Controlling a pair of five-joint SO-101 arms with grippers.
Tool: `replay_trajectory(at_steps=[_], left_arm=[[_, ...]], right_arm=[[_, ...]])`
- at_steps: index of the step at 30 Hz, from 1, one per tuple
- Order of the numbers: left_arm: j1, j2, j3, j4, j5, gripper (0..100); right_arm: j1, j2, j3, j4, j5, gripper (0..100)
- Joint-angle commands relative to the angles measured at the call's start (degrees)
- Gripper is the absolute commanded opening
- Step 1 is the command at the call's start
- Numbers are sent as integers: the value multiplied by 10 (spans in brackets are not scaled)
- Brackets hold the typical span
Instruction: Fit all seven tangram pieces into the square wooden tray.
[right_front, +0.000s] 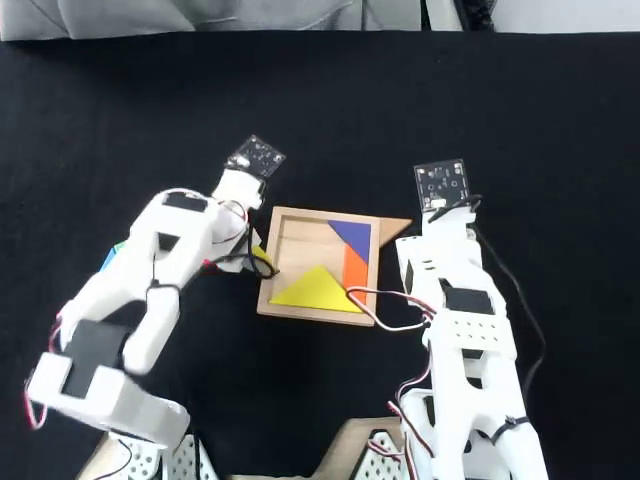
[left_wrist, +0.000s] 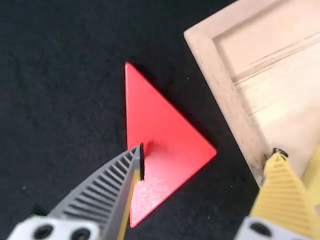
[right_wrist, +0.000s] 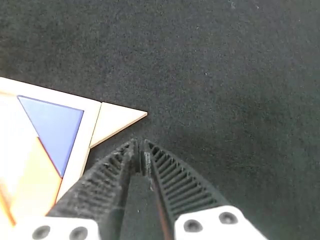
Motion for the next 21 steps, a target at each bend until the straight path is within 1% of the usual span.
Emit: replay_trajectory(at_steps=[1, 5, 9, 13, 21], left_arm=[[-11, 47, -97, 49, 8, 370], [-22, 91, -141, 74, 5, 370], [-36, 98, -144, 75, 4, 370], [-45, 99, -143, 76, -39, 370], [-54, 99, -140, 76, -43, 370]], right_arm=[[-10, -15, -2, -9, 5, 21], [-10, -15, -2, -9, 5, 21], [-10, -15, -2, -9, 5, 21], [-10, -15, -2, -9, 5, 21], [-10, -15, -2, -9, 5, 21]])
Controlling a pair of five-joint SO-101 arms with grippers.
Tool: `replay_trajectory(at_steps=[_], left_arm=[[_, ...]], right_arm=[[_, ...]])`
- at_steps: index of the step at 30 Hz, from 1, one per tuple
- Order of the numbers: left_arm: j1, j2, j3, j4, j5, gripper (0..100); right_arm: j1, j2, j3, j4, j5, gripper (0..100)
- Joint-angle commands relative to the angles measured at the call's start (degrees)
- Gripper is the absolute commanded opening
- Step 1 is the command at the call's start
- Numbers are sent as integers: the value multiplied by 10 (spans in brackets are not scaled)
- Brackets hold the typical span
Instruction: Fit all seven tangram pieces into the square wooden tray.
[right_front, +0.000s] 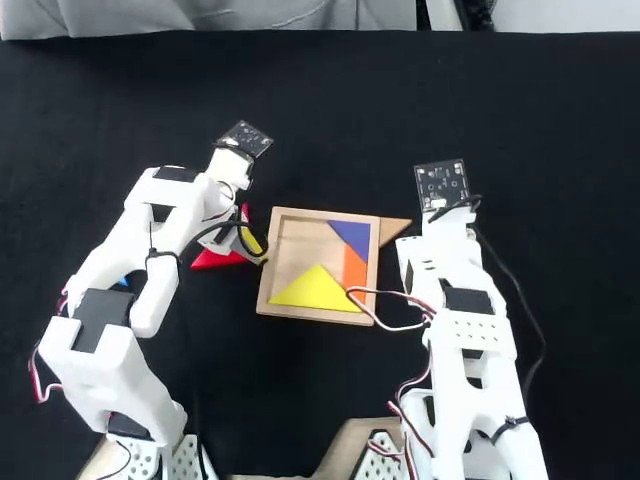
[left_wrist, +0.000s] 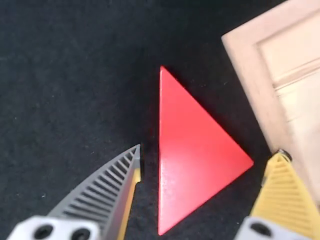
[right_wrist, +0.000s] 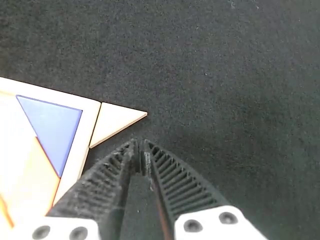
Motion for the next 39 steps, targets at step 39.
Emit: replay_trajectory(at_steps=[39], left_arm=[[-7, 37, -50, 49, -117, 329]], right_arm=[[-11, -16, 2, -9, 28, 21]])
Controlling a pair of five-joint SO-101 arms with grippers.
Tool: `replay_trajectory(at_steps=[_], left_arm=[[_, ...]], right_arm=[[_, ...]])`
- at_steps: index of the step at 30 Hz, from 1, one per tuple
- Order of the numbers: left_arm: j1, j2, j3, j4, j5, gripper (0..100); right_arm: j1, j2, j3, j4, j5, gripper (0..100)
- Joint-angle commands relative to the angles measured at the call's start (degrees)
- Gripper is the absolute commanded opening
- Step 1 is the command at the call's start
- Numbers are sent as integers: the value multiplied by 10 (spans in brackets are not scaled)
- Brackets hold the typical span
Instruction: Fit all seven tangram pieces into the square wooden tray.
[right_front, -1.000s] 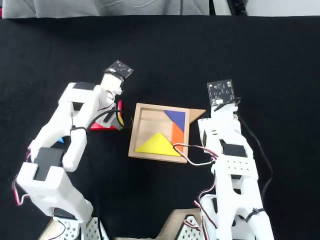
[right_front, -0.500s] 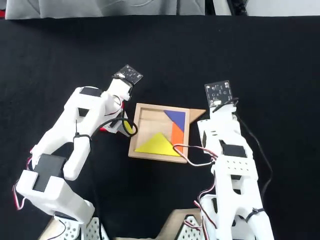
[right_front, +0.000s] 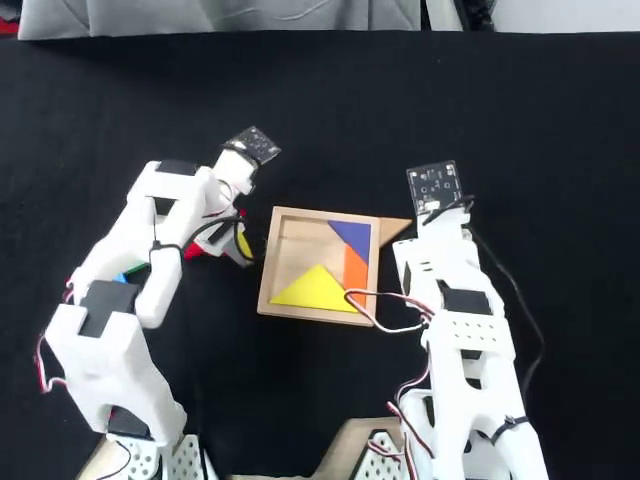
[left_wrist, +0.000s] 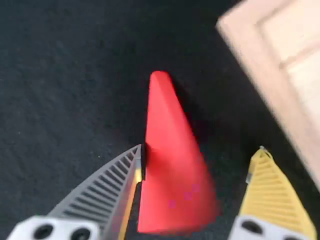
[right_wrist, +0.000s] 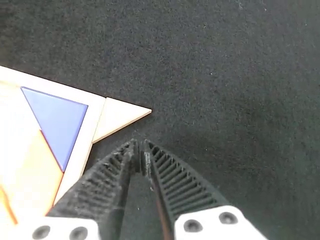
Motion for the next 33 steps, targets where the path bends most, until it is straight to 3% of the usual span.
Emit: replay_trajectory(at_steps=[1, 24, 30, 33], left_arm=[[-4, -3, 1, 8, -33, 329], [-29, -3, -10, 7, -50, 327], [-28, -3, -13, 7, -50, 193], [-27, -5, -13, 7, -50, 175]], right_arm=[[-6, -16, -3, -9, 6, 21], [-6, -16, -3, -10, 6, 21], [-6, -16, -3, -10, 6, 21], [-6, -16, -3, -10, 6, 21]])
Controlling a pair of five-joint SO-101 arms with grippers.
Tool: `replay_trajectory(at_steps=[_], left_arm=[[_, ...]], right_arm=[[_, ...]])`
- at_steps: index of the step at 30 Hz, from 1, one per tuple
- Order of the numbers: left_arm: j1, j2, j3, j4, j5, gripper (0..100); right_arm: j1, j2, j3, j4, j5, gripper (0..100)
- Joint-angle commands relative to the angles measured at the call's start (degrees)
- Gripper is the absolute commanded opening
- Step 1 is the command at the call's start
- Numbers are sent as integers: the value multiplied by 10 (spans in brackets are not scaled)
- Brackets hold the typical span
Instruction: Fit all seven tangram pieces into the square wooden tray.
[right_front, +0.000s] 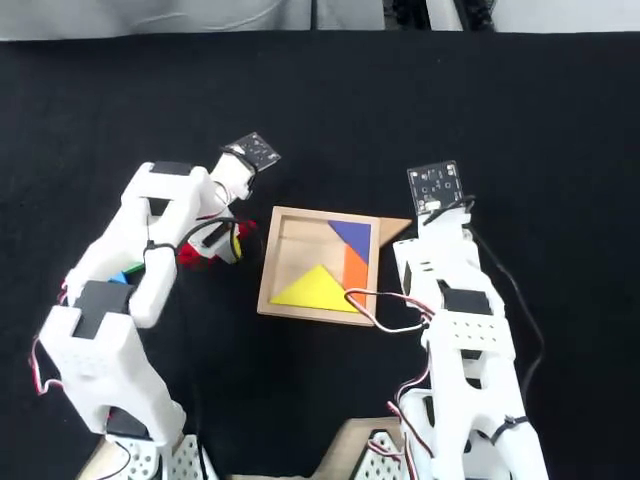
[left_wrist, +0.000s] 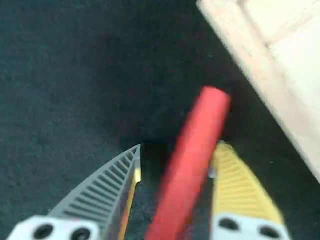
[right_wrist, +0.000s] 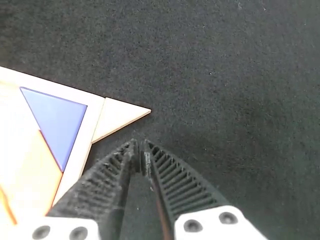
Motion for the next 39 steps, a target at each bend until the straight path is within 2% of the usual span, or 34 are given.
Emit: replay_trajectory(at_steps=[1, 6, 14, 21, 26, 30, 39], left_arm=[[-15, -6, -18, -1, -8, 174], [-11, -9, -26, 15, -7, 170], [-15, -6, -126, 154, -4, 170], [-15, -8, -107, 162, -3, 167], [0, -8, -102, 162, -3, 26], [5, -8, -101, 163, -2, 29], [38, -14, -124, 184, 94, 29]], right_arm=[[-7, -16, -3, -10, 6, 21], [-7, -16, -2, -11, 6, 21], [-24, -15, 0, -9, 6, 21], [-24, -15, 0, -9, 6, 21], [-24, -15, 0, -9, 6, 21], [-24, -15, 0, -9, 6, 21], [-24, -15, 0, -8, 6, 21]])
